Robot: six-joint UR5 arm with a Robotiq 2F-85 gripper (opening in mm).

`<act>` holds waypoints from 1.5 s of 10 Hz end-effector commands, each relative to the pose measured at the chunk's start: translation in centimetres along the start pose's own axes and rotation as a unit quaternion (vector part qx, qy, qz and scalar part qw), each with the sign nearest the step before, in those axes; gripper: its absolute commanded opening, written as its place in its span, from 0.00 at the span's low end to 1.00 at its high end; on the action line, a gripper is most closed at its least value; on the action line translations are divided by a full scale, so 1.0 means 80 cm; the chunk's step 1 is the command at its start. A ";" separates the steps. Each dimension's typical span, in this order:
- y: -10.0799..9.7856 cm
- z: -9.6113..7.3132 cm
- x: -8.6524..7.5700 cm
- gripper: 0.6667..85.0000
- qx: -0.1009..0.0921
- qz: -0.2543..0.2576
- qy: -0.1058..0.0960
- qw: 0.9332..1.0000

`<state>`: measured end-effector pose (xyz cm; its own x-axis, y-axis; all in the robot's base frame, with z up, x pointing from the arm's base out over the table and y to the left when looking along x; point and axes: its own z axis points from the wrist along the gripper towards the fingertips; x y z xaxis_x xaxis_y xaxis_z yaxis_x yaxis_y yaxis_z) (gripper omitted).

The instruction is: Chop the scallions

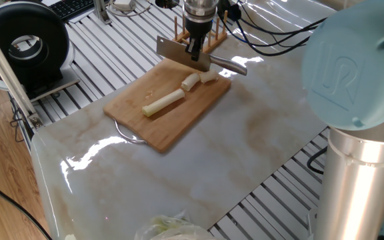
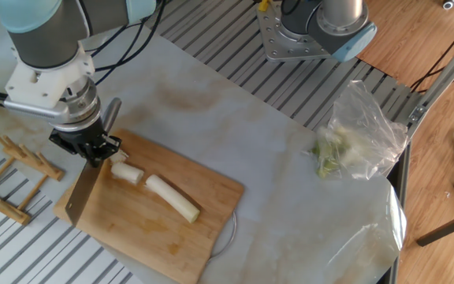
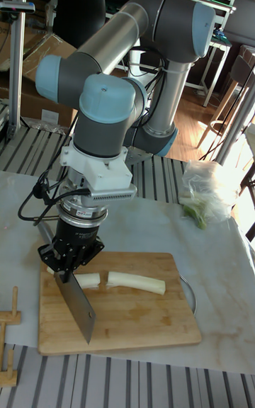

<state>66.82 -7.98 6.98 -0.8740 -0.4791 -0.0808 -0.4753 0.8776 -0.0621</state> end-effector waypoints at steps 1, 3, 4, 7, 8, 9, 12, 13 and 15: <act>0.000 -0.007 -0.019 0.01 0.006 -0.002 -0.012 1.000; 0.016 -0.003 -0.033 0.01 -0.007 0.010 -0.019 1.000; 0.023 0.001 -0.031 0.01 -0.013 0.015 -0.014 1.000; 0.025 0.003 -0.014 0.01 -0.015 0.012 0.007 1.000; 0.025 0.003 -0.011 0.01 -0.016 0.011 0.008 1.000; 0.026 0.003 -0.010 0.01 -0.017 0.010 0.009 1.000; 0.030 0.001 -0.007 0.01 -0.023 0.007 0.012 1.000; 0.032 0.000 -0.005 0.01 -0.025 0.006 0.014 1.000; 0.031 -0.002 -0.002 0.01 -0.023 0.006 0.015 1.000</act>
<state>66.01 -5.78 6.75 -0.8803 -0.4720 -0.0492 -0.4713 0.8816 -0.0252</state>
